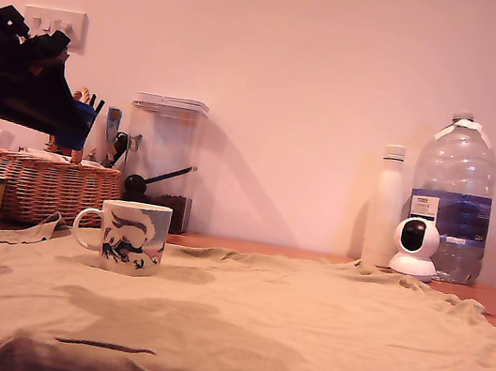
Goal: Pick up the coffee capsules on the table and drop them inside the coffee cup
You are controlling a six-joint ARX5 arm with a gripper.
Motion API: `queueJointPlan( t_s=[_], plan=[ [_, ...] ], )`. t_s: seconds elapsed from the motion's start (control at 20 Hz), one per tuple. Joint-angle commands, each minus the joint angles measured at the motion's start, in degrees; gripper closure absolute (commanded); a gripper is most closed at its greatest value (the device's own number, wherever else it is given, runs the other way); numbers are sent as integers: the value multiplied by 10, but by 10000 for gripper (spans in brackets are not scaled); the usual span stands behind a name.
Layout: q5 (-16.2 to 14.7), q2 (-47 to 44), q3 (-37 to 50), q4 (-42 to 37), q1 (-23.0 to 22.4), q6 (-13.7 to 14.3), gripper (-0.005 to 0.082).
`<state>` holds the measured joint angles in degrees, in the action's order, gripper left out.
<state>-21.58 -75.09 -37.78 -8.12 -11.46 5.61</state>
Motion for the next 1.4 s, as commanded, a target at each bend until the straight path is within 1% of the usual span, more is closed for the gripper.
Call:
queueJointPlan(
  t_s=[0.0,0.2,0.25,0.5,0.65,1.05,1.35],
  plan=[
    [-1,5,0,-8,2,4,521],
    [23,5,0,-9,2,2,521],
    [26,5,0,-13,2,-8,521],
    [26,4,0,-42,2,-26,521],
    [30,-5,-10,-44,2,-26,521],
    [30,-97,-101,-33,2,-26,521],
    [25,-168,-197,40,-5,-26,521]
  ],
)
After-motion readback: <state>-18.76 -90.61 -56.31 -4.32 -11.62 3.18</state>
